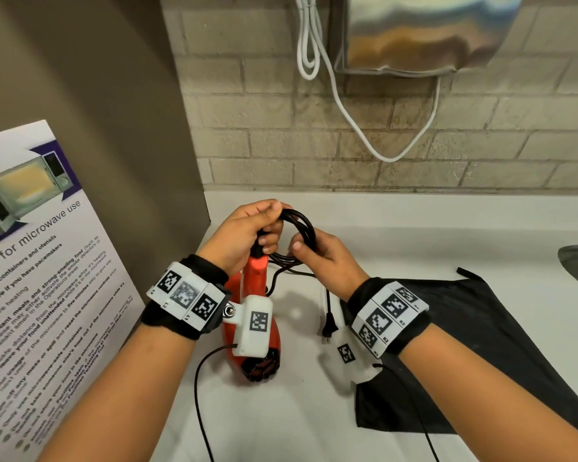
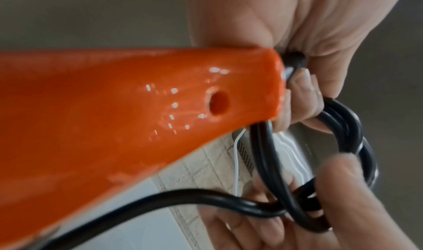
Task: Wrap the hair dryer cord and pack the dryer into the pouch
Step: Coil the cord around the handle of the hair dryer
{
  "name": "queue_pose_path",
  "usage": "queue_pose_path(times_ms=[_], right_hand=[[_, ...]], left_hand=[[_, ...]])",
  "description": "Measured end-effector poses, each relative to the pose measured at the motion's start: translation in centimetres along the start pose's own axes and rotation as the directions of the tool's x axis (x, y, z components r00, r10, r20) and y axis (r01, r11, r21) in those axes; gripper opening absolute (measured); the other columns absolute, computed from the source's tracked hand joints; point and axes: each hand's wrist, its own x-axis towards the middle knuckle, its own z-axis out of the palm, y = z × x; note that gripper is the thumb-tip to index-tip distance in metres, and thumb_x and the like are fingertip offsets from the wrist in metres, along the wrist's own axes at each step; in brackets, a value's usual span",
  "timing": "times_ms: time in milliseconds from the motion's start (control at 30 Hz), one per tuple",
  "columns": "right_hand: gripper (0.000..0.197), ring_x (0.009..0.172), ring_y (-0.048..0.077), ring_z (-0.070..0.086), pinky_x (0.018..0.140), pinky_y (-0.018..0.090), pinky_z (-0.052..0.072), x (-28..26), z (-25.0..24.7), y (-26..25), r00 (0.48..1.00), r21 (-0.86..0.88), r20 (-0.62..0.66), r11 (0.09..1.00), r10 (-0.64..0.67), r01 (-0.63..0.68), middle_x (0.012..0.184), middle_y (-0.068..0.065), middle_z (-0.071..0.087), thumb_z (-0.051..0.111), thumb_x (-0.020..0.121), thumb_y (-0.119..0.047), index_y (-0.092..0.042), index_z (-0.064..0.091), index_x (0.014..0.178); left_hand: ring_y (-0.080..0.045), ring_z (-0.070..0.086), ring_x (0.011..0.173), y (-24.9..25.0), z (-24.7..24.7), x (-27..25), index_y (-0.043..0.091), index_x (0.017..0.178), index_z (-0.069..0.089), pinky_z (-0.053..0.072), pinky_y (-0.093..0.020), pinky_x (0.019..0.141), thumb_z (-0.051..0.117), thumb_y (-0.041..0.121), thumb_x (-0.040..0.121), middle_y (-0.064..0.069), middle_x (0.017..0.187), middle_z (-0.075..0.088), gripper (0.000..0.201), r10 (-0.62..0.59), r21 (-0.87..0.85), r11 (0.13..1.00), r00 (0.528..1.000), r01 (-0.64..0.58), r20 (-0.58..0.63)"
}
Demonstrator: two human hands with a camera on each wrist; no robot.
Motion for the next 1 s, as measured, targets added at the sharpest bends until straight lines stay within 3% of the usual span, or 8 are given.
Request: queue_pose_path(times_ms=[133,267,367,500,600,700,800,1000], right_hand=[[0.021,0.074,0.013,0.045,0.069,0.016,0.039,-0.5,-0.8,0.4,0.998,0.083,0.056,0.996,-0.043,0.038,0.081,0.009,0.048,0.048,0.084,-0.023,-0.003,0.055,0.085],[0.010,0.087,0.021,0.047,0.081,0.027,0.039,-0.5,-0.9,0.7,0.986,0.156,0.165,0.987,0.022,-0.048,0.088,0.011,0.055,0.047,0.084,-0.021,-0.015,0.054,0.087],[0.009,0.074,0.009,0.062,0.081,0.023,0.047,-0.3,-0.9,0.8,0.986,0.249,0.162,0.966,0.033,-0.074,0.068,-0.004,0.067,0.042,0.084,-0.012,-0.013,0.052,0.083],[0.026,0.049,0.003,0.056,0.063,0.021,0.049,0.8,-1.2,0.4,0.991,0.285,-0.016,0.951,0.134,-0.124,0.052,-0.004,0.049,0.032,0.095,0.002,-0.012,0.046,0.078],[0.028,0.048,0.000,0.044,0.057,0.018,0.045,1.4,-2.1,-0.3,0.994,0.094,-0.103,0.995,0.044,-0.034,0.062,-0.004,0.042,0.037,0.094,0.001,-0.022,0.052,0.085],[0.022,0.068,-0.007,0.054,0.071,0.010,0.043,1.4,-2.8,-1.2,0.998,-0.078,-0.012,0.995,-0.062,0.061,0.077,-0.019,0.058,0.048,0.091,-0.005,-0.022,0.060,0.098],[0.013,0.064,-0.009,0.051,0.067,0.009,0.038,1.5,-3.0,-2.0,0.998,-0.226,-0.038,0.974,-0.039,0.030,0.074,-0.014,0.056,0.055,0.088,-0.007,-0.018,0.062,0.085],[0.013,0.085,0.012,0.059,0.082,0.038,0.048,2.1,-3.2,-4.1,0.973,-0.427,-0.229,0.897,0.009,-0.109,0.077,-0.014,0.061,0.058,0.086,-0.026,-0.032,0.059,0.074]], left_hand=[[-0.001,0.028,0.037,0.3,-0.8,-0.2,0.007,0.082,0.052,0.027,-0.014,0.040,0.035,0.015,0.093,0.011,0.046,0.036,0.022,0.014,-0.043,0.999,1.000,-0.015,-0.019],[-0.001,0.029,0.037,0.4,-1.2,-0.4,0.007,0.081,0.050,0.027,-0.014,0.040,0.041,0.019,0.086,0.011,0.047,0.036,0.016,0.013,-0.067,0.998,1.000,-0.013,0.000],[-0.001,0.029,0.038,0.3,-1.4,-0.5,0.007,0.081,0.049,0.028,-0.014,0.040,0.041,0.015,0.091,0.011,0.046,0.036,0.014,0.013,-0.060,0.998,1.000,-0.014,-0.003],[-0.001,0.028,0.039,0.1,-1.6,-0.5,0.007,0.083,0.052,0.028,-0.013,0.041,0.047,0.017,0.079,0.012,0.046,0.036,0.012,0.037,0.024,0.999,0.999,-0.037,0.012],[-0.001,0.028,0.039,0.0,-1.5,-0.5,0.009,0.083,0.058,0.028,-0.013,0.041,0.047,0.016,0.079,0.012,0.046,0.036,0.014,0.045,0.060,0.997,0.998,-0.047,0.036],[-0.001,0.028,0.039,0.1,-1.6,-0.5,0.017,0.075,0.067,0.028,-0.014,0.041,0.048,0.016,0.079,0.012,0.046,0.036,0.019,0.064,0.052,0.997,0.998,-0.066,0.028],[0.000,0.028,0.039,0.2,-1.5,-0.6,0.014,0.079,0.065,0.028,-0.013,0.041,0.048,0.016,0.081,0.011,0.045,0.035,0.017,0.061,0.065,0.996,0.997,-0.064,0.051],[0.000,0.026,0.039,0.2,-0.8,-0.5,0.018,0.073,0.069,0.028,-0.013,0.041,0.047,0.021,0.086,0.014,0.044,0.035,0.026,0.037,0.094,0.995,0.999,-0.040,0.034]])
